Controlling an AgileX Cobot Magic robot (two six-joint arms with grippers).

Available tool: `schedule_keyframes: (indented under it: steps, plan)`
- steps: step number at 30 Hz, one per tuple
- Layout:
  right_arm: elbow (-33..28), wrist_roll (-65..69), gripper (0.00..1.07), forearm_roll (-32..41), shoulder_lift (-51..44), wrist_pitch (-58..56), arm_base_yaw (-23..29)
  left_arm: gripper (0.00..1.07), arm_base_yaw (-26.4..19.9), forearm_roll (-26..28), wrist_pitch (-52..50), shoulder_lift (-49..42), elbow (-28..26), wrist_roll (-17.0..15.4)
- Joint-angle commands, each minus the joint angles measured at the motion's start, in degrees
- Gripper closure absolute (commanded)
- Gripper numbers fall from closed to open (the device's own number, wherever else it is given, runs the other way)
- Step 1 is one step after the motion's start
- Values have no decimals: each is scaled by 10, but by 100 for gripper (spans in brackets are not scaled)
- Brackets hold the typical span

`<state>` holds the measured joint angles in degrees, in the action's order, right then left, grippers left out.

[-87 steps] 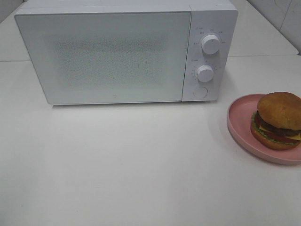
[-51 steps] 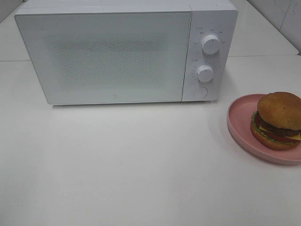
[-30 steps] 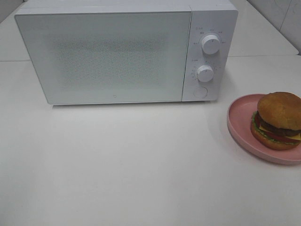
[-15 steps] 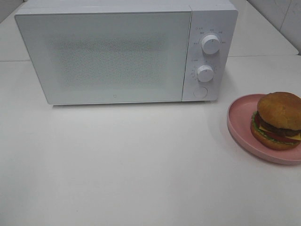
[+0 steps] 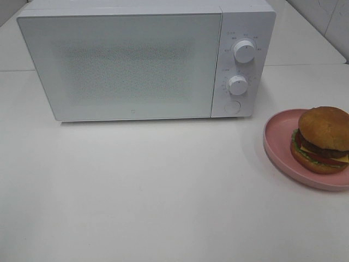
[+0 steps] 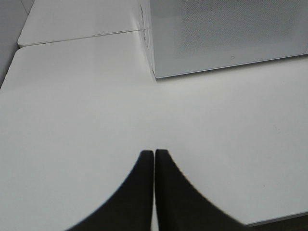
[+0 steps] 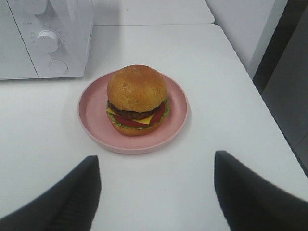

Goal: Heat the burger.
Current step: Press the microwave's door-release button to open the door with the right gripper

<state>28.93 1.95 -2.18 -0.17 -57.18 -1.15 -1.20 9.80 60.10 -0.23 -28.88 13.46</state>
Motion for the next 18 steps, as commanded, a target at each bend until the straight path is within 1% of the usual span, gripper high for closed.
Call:
schedule_keyframes:
  steps: [1, 9, 12, 14, 15, 16, 18]
  plan:
    - [1, -5, 46, -1, -18, 5, -2, 106, -1, 1, -3, -11, 0, 2]
    - [2, -5, 46, 6, -16, 7, -2, 106, -1, 1, -3, -11, 0, 2]
    - [11, -5, 46, 17, 1, 22, -2, 106, -1, 1, -3, -11, 0, 2]
    - [17, -5, 46, 22, 34, 62, -2, 106, -1, 1, -3, -11, 0, 2]
    - [17, -5, 46, 22, 34, 62, -2, 106, -1, 1, -3, -11, 0, 2]
    - [17, -5, 46, 22, 65, 89, -2, 106, -1, 1, -3, -11, 0, 2]
    - [17, -5, 46, 22, 83, 100, -2, 106, -1, 1, -3, -11, 0, 2]
